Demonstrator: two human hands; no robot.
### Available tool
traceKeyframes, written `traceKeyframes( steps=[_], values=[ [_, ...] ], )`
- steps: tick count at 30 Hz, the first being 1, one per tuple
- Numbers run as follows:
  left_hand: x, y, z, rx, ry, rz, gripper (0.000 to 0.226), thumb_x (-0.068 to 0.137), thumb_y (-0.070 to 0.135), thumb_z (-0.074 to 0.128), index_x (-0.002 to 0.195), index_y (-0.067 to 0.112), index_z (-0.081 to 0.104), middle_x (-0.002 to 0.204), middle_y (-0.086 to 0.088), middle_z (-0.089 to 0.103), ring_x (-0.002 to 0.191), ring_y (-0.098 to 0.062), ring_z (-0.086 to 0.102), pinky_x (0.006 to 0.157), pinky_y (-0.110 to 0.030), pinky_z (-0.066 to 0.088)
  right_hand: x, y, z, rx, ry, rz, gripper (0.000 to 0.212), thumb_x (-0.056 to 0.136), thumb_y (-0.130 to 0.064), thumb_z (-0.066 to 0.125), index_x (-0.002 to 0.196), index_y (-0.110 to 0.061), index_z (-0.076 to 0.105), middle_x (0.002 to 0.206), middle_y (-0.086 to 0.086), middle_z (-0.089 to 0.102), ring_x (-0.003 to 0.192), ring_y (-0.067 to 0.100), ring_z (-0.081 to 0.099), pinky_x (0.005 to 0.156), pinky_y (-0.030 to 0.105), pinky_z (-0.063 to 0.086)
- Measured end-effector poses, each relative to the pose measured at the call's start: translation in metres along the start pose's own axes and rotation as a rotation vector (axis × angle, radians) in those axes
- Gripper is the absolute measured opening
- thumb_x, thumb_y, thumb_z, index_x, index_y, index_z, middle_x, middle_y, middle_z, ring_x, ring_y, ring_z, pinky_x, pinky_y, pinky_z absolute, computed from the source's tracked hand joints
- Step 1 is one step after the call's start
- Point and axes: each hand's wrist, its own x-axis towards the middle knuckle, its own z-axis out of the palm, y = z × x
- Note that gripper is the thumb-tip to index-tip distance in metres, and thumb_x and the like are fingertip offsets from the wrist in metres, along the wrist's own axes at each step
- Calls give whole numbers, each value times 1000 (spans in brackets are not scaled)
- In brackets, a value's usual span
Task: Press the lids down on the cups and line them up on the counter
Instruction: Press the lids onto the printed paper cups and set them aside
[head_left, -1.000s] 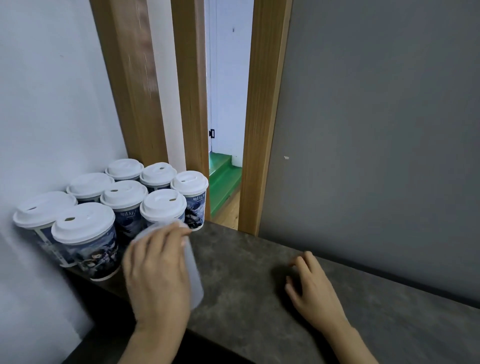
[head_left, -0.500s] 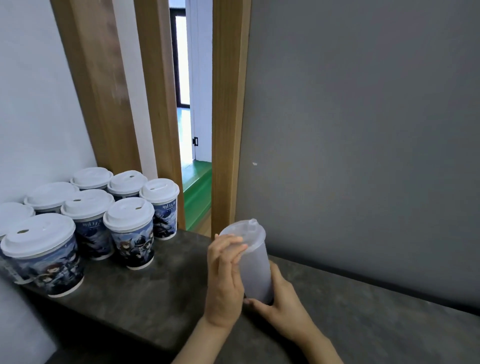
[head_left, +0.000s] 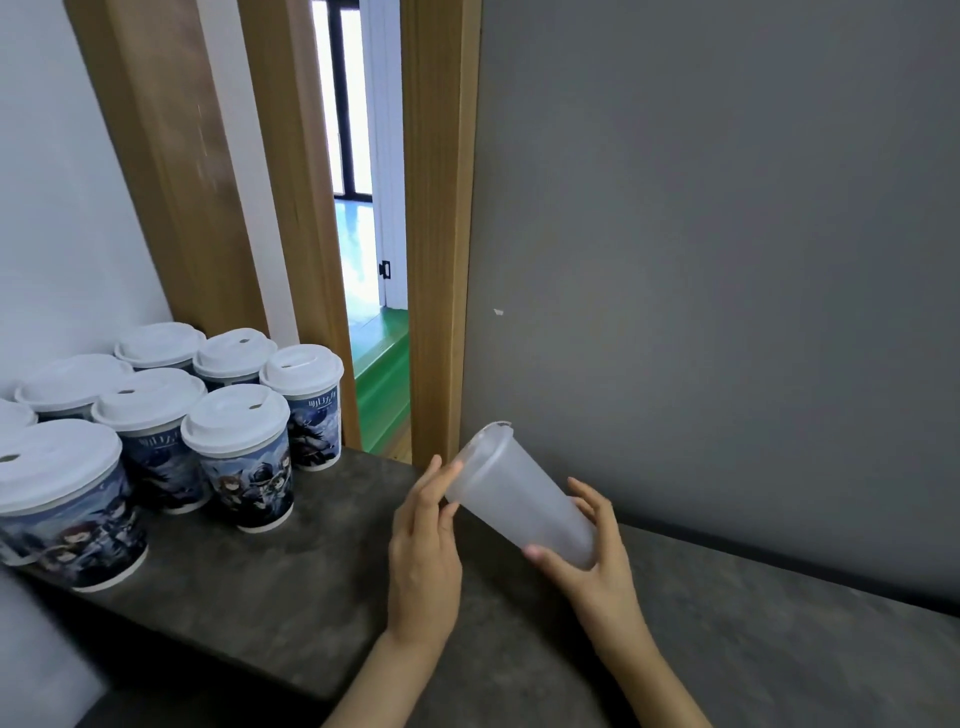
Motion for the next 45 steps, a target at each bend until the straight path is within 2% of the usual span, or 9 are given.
traceKeyframes(
  steps=[3,7,10,14,18,24,29,40,45],
  values=[
    [0,4,-1,-3,13,-1,52,90,4,53,134,30,42,139,3,48,127,-15,50,103,-29,43,2,-1,-5,189,-91,167,87,56,-68,79,134,-39,53,132,-2,56,115,15,61,85,31,55],
    [1,4,-1,-8,11,40,45,92,8,49,135,19,46,140,6,50,133,-22,48,103,-41,45,3,1,-14,291,-255,201,76,64,-63,83,124,-19,68,117,9,67,99,24,66,72,31,53],
    [-2,1,0,-37,-24,25,45,96,10,48,138,24,41,149,13,40,142,-20,37,107,-44,41,2,0,-14,274,-249,180,73,59,-56,89,123,-30,68,120,2,68,107,22,67,79,30,55],
    [-7,-1,1,-58,-165,50,56,101,27,45,149,41,20,160,17,20,149,-14,19,114,-38,28,-1,-1,-12,136,-188,36,84,54,-43,95,129,-42,59,125,-14,63,114,11,63,83,31,59],
    [-7,-2,0,-18,-230,111,58,100,36,39,153,35,16,161,14,20,150,-16,17,119,-20,16,-5,-1,-9,10,-81,-86,85,61,-32,92,133,-47,49,131,-23,56,121,4,56,93,27,55],
    [-8,-2,3,-32,-224,152,59,101,39,39,155,25,18,161,9,22,149,-19,21,118,-26,21,-5,6,-5,-180,44,-184,91,68,-23,88,144,-37,40,142,-23,49,130,2,48,104,30,47],
    [-8,-1,-1,-58,-178,204,52,100,29,43,149,34,28,154,15,32,140,-11,37,111,-24,35,-4,9,-4,-334,107,-274,98,67,-13,87,134,-60,31,133,-32,43,128,-1,45,100,22,42],
    [-7,1,-3,62,4,146,38,100,28,44,137,19,44,123,-2,47,117,-7,42,103,-10,34,-6,1,-8,-93,-39,-100,71,55,-40,86,115,-46,48,114,-26,55,111,-1,56,85,23,53],
    [-6,1,-5,-2,20,117,34,102,30,42,133,20,50,118,-1,48,109,-12,48,87,-26,50,-2,2,-17,94,-71,-22,68,55,-41,84,119,-34,60,115,-14,63,108,11,62,79,29,56]
  ],
)
